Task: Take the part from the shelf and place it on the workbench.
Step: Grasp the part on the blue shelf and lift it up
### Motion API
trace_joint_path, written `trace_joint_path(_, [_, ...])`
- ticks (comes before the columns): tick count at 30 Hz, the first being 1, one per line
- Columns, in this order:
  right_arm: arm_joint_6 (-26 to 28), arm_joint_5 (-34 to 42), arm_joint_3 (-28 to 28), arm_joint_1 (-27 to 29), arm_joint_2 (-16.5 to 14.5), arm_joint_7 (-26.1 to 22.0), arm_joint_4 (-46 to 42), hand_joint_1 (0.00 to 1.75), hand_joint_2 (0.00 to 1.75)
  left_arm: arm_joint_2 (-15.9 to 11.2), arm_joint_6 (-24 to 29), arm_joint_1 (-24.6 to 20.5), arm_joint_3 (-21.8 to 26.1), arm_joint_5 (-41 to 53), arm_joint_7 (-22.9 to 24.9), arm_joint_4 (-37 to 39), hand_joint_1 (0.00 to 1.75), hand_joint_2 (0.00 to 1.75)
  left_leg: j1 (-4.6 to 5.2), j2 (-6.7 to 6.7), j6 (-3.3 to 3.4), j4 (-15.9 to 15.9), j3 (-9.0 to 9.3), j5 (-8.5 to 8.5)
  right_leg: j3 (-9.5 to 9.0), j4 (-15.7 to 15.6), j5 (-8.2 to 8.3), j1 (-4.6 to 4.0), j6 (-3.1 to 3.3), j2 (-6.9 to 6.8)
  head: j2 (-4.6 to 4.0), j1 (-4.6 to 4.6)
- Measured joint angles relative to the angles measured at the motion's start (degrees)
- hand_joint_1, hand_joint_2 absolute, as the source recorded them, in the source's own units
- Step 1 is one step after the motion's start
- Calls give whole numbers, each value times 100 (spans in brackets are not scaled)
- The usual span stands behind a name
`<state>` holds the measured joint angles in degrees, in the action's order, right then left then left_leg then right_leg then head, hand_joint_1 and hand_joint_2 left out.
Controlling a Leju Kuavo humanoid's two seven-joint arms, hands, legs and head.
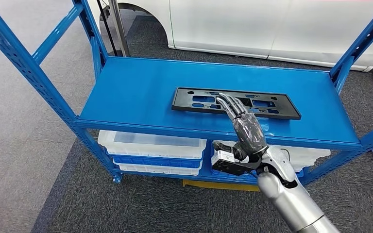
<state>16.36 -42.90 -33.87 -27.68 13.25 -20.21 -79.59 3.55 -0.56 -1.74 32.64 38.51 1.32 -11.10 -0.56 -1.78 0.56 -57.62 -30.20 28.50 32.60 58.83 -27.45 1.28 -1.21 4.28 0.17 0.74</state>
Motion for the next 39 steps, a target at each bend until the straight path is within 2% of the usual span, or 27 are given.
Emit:
trace_joint_path(9, [14, -2, -293, -263, 63, 52, 217, 0, 0, 13, -133, 0, 56, -31, 62, 0, 0, 0, -4, 0, 1, 0, -14, 1, 12, -1, -1, 4, 1, 0, 1, 0])
trace_joint_path(29, [2, 110, -393, -322, 142, 81, 316, 0, 0, 9, -193, 2, 117, -3, 71, 0, 0, 0, -4, 0, 1, 0, -14, 1, 14, -1, -1, 4, 1, 0, 0, 0])
trace_joint_path(31, [-2, 118, -398, -323, 157, 85, 315, 0, 0, -2, -196, 1, 121, 1, 72, 0, 0, 0, 10, 4, 22, -9, -12, 3, 7, -36, 16, 22, -21, 7, 1, -2])
trace_joint_path(33, [-4, 129, -402, -325, 179, 86, 303, 0, 0, -17, -203, -3, 124, 3, 75, 0, 0, 0, 1, 45, 86, 88, 47, -47, -21, -97, 41, 31, -66, -21, 1, -2])
trace_joint_path(35, [-8, 146, -406, -340, 209, 88, 281, 0, 0, -21, -210, 0, 127, 1, 77, 0, 0, 0, -37, 108, 151, 266, 140, -127, 72, 96, -80, 12, -82, -190, 1, 7])
trace_joint_path(36, [-9, 155, -408, -345, 225, 89, 274, 0, 0, -21, -212, 5, 129, -1, 77, 0, 0, 0, -51, 137, 168, 316, 169, -144, 220, 377, -218, 9, -79, -290, 1, 11])
trace_joint_path(38, [-15, 171, -412, -327, 246, 89, 268, 0, 0, -21, -213, 19, 139, -4, 78, 0, 0, 0, -54, 184, 173, 322, 185, -119, 654, 1118, -494, 26, -98, -362, 1, 11])
trace_joint_path(39, [-21, 173, -415, -306, 261, 89, 268, 0, 0, -22, -215, 24, 144, -4, 78, 0, 0, 0, -57, 202, 161, 306, 193, -92, 815, 1353, -513, 45, -115, -370, 1, 11])
